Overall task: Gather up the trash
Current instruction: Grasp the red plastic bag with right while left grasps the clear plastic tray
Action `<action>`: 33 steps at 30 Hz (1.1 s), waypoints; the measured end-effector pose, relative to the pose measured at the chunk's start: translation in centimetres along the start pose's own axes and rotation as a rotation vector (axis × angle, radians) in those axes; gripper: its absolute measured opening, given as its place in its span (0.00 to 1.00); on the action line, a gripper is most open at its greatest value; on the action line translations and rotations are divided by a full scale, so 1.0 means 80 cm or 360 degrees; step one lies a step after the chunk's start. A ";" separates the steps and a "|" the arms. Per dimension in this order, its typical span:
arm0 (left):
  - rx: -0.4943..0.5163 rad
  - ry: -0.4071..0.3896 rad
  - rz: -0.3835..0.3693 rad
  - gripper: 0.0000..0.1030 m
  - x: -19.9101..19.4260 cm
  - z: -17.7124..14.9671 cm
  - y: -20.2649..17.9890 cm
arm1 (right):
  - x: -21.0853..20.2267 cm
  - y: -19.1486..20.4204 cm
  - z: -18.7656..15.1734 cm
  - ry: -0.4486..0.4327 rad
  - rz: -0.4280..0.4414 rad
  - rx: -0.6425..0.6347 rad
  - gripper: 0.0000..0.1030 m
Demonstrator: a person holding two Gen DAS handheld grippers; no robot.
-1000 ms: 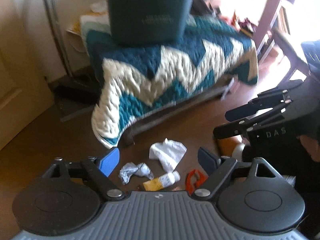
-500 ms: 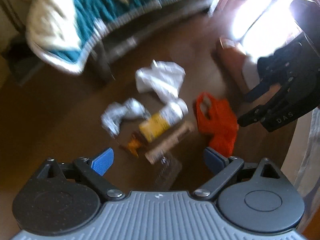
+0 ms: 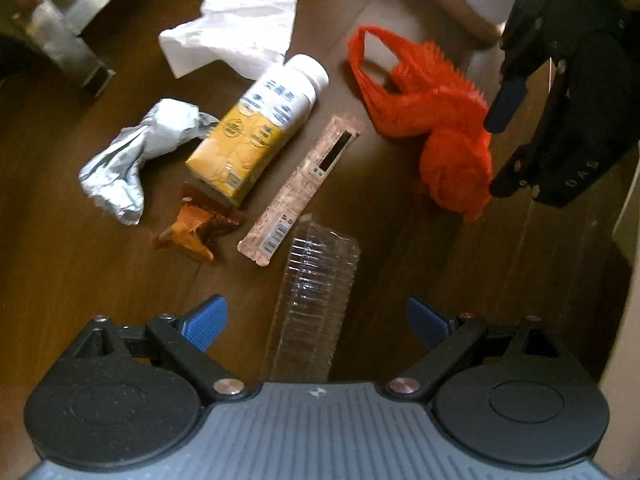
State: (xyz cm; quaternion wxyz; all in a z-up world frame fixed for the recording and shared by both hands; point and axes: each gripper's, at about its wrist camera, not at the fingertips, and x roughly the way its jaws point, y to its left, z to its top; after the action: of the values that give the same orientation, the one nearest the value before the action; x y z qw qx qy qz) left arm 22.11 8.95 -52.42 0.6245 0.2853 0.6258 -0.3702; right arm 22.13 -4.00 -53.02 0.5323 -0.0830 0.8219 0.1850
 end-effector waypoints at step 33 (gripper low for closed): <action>-0.0039 0.0157 -0.0065 0.12 0.054 -0.002 0.003 | 0.023 -0.005 0.002 0.0144 -0.0072 -0.0021 0.31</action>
State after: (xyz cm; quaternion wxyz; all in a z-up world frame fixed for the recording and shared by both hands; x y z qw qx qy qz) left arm 21.95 8.80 -56.76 0.5887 0.2827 0.6660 -0.3605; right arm 21.63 -4.16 -54.86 0.4982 -0.1134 0.8418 0.1743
